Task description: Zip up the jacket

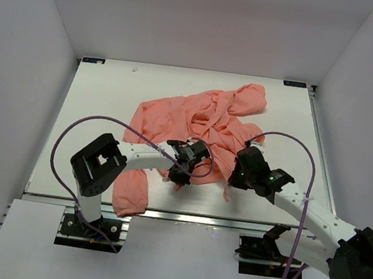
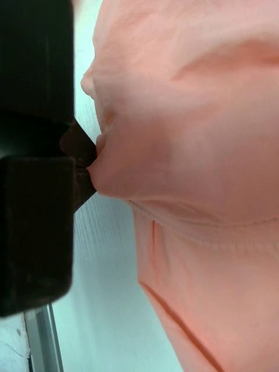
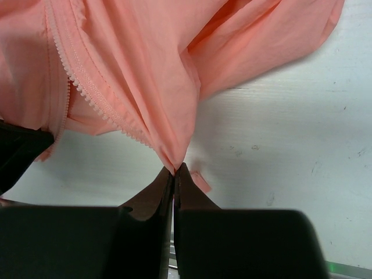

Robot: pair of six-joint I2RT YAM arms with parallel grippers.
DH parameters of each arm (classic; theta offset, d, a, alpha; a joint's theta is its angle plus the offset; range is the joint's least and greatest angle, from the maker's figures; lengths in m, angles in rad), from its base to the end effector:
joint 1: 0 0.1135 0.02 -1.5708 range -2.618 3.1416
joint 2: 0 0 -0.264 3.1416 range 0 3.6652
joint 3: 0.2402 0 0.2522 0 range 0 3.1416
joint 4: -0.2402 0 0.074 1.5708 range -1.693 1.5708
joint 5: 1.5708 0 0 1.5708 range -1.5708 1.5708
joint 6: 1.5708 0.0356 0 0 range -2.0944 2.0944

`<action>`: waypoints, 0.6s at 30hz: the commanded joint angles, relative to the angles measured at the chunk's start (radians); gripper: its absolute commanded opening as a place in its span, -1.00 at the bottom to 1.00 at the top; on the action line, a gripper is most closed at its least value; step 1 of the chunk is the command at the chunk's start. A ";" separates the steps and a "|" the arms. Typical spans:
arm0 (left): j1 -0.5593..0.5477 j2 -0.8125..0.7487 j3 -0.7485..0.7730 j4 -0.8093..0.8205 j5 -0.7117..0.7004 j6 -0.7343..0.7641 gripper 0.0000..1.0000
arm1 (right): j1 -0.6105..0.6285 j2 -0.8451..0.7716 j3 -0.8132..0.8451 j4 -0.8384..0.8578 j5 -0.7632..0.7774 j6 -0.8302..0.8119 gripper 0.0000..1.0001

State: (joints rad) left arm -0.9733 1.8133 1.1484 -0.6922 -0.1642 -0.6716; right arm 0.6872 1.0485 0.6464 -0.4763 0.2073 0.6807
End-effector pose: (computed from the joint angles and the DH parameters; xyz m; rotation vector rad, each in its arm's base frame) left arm 0.1940 -0.2748 0.1592 0.4071 2.8470 -0.0650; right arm 0.1644 0.1254 0.2179 0.0842 2.4557 0.3617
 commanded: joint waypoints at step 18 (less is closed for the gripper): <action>0.002 -0.219 0.011 0.264 0.209 0.089 -1.00 | -0.009 -0.099 0.022 0.197 -0.051 -0.067 -1.00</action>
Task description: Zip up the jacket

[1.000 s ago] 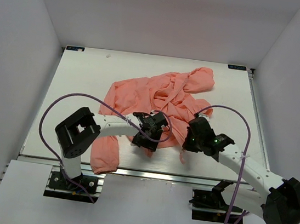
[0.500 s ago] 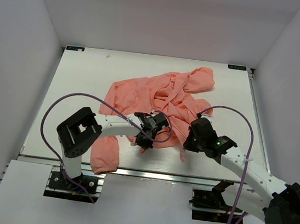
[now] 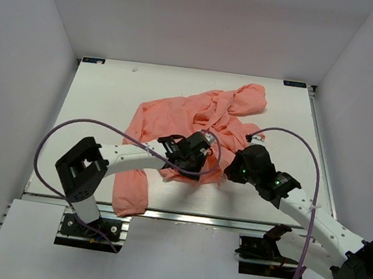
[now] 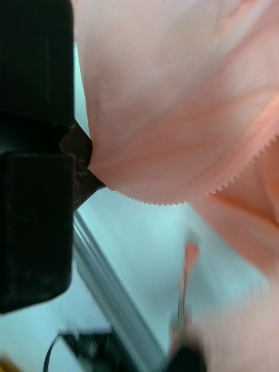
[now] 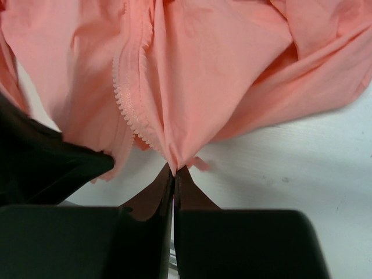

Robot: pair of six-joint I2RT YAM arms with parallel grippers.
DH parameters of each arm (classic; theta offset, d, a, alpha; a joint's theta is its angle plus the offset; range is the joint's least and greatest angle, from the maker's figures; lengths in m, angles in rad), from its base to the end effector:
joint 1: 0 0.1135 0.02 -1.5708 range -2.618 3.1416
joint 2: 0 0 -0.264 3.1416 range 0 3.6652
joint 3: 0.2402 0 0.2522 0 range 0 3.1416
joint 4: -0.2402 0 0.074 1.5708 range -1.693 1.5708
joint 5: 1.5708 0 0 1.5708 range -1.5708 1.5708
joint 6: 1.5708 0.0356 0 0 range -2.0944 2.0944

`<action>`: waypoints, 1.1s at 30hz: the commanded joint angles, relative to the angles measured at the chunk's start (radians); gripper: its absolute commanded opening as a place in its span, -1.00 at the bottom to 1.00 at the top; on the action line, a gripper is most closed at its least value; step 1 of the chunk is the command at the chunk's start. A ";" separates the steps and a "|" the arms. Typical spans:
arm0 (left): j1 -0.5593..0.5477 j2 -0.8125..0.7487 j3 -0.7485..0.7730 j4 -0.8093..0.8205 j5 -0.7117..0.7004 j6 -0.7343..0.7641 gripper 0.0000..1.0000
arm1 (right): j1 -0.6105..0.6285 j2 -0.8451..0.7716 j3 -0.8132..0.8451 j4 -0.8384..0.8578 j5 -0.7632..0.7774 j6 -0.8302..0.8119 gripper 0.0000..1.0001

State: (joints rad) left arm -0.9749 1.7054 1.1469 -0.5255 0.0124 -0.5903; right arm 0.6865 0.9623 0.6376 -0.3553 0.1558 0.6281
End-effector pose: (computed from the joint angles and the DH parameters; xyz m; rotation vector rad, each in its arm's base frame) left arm 0.1940 -0.2868 0.1993 0.5322 2.7109 -0.4959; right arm 0.1623 0.1258 0.2402 0.0185 2.2958 0.5274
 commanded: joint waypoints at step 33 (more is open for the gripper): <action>0.015 -0.398 -0.064 0.466 -0.327 -0.037 -1.00 | -0.062 -0.025 -0.128 0.978 -0.223 0.168 -1.00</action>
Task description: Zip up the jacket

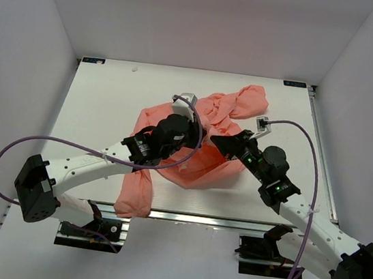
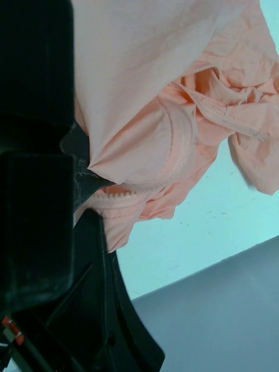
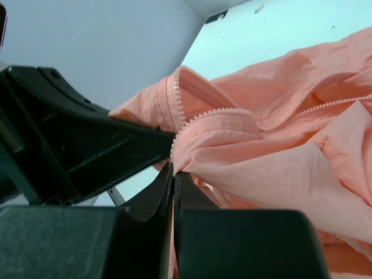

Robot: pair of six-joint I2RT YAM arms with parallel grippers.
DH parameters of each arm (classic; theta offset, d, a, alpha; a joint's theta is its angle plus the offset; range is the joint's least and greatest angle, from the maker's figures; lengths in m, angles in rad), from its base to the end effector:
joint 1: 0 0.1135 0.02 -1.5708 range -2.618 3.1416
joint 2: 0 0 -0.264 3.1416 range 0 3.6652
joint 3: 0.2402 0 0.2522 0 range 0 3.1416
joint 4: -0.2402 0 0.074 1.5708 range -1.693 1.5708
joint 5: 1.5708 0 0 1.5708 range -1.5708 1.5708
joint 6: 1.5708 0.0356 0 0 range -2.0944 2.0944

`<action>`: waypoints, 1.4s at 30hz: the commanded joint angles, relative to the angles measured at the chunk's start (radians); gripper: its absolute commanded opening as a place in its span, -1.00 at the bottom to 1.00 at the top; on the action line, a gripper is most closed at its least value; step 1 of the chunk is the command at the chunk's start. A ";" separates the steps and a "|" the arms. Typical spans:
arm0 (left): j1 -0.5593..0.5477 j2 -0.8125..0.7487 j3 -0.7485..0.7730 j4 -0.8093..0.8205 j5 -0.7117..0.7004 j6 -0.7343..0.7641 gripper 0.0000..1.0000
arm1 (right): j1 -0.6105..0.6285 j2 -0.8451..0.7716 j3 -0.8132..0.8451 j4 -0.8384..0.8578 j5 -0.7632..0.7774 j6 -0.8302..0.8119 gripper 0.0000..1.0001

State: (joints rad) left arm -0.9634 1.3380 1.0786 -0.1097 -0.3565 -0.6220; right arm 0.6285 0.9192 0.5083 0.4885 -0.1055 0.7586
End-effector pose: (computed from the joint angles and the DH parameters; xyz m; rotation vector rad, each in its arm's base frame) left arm 0.1879 -0.2486 0.3268 0.0948 1.9804 -0.7118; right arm 0.1737 0.1309 0.2891 0.0130 1.6142 1.1789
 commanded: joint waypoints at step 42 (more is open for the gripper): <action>0.003 -0.020 0.029 0.051 0.297 0.110 -1.00 | -0.043 0.150 0.113 0.162 0.072 -0.137 -1.00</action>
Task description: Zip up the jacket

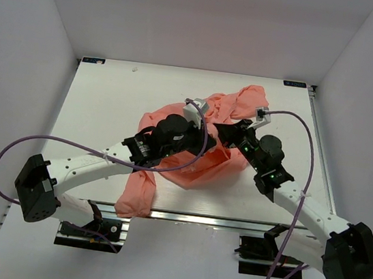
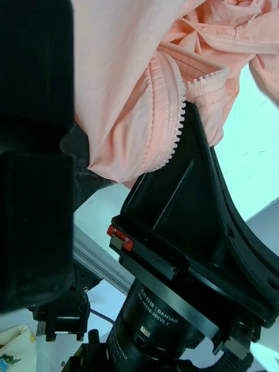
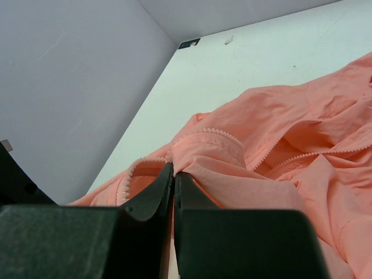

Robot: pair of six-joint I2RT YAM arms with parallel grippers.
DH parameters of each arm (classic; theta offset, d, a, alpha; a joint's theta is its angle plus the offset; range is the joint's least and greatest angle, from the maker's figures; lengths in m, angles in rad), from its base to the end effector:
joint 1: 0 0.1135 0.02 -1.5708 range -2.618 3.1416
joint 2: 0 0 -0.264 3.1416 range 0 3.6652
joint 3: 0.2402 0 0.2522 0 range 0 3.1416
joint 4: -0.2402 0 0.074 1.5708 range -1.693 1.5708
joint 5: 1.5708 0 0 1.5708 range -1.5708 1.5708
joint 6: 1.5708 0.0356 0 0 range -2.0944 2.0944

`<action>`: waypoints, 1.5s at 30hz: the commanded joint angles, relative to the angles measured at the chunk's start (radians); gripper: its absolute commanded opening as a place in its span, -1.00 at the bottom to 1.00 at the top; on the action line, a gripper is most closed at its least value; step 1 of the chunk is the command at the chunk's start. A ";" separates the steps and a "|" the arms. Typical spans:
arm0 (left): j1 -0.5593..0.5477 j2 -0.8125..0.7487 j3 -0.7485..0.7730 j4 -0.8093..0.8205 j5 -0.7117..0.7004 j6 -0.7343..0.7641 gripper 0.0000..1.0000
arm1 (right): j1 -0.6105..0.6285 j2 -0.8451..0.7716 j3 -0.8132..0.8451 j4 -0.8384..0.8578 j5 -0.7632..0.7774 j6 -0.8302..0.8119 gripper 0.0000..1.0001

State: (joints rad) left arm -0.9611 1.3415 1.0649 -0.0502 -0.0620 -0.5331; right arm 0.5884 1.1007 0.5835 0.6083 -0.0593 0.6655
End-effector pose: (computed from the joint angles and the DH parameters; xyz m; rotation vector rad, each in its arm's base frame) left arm 0.1826 -0.2576 0.3263 0.3839 1.9772 -0.9352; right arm 0.2085 0.1417 0.2899 0.0096 1.5720 1.0476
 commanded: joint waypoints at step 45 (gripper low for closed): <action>0.128 -0.104 -0.105 0.226 0.120 -0.001 -1.00 | -0.013 -0.225 -0.249 0.258 -0.097 0.218 -1.00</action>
State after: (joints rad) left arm -0.8467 1.2839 0.9752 0.1154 -0.0319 -0.5034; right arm 0.5819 0.8684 0.3298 0.7349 -0.1459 0.8654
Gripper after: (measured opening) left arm 0.009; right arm 0.012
